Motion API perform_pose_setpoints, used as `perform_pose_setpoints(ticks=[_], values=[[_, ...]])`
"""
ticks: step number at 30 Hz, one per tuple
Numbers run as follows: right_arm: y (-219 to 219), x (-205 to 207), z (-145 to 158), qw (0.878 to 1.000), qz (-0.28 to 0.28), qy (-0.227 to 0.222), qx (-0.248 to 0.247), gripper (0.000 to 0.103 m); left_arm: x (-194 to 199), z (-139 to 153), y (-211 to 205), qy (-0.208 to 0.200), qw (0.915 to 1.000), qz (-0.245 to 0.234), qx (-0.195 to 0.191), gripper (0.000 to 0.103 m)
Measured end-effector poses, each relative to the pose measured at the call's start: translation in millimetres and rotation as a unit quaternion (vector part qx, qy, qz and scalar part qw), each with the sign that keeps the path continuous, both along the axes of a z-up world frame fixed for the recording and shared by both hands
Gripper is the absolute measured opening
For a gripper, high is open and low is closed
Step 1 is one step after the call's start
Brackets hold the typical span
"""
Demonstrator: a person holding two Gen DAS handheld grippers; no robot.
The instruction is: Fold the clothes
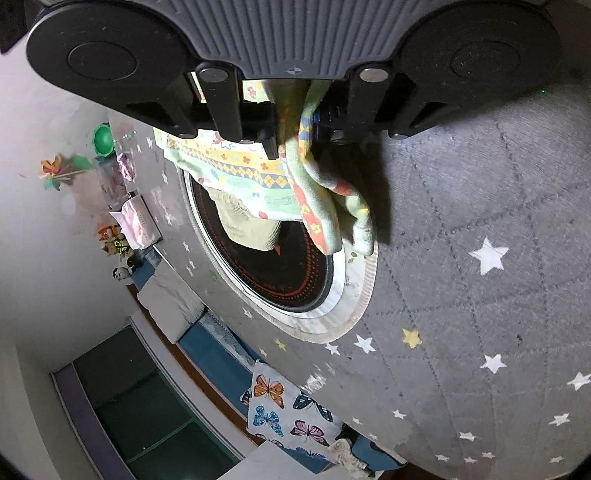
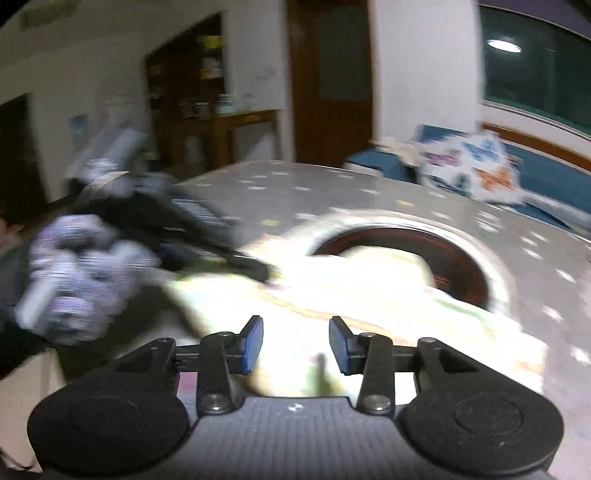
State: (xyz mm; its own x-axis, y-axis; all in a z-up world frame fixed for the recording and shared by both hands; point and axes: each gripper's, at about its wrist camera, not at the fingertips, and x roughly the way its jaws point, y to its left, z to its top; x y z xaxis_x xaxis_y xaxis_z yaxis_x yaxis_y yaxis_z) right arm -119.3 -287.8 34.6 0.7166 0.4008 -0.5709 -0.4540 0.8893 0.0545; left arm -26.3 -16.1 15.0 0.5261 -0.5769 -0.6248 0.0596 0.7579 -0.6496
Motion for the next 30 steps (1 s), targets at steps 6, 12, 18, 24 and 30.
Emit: perform_pose_setpoints(ticks=[6, 12, 18, 24, 30], values=[[-75.2, 28.7, -13.3, 0.989, -0.15, 0.018, -0.007, 0.043, -4.6, 3.5, -5.3, -0.023, 0.9994, -0.005, 0.026, 0.018], [-126.1, 40.4, -28.7, 0.97, -0.238, 0.045, 0.032, 0.047, -7.2, 8.6, -12.7, -0.044, 0.9974, -0.013, 0.056, 0.016], [-124.2, 47.9, -36.4, 0.969, -0.234, 0.053, 0.059, 0.045, -8.6, 16.1, -21.6, -0.064, 0.9943, -0.021, 0.083, 0.013], [-114.7, 44.9, -27.2, 0.972, -0.219, 0.037, 0.069, 0.008, -7.9, 40.9, -35.3, -0.099, 0.9897, -0.038, 0.097, 0.01], [-129.8, 23.3, 4.8, 0.969, -0.234, -0.006, 0.079, 0.007, 1.5, 79.2, -71.1, -0.145, 0.9812, -0.075, 0.102, 0.009]])
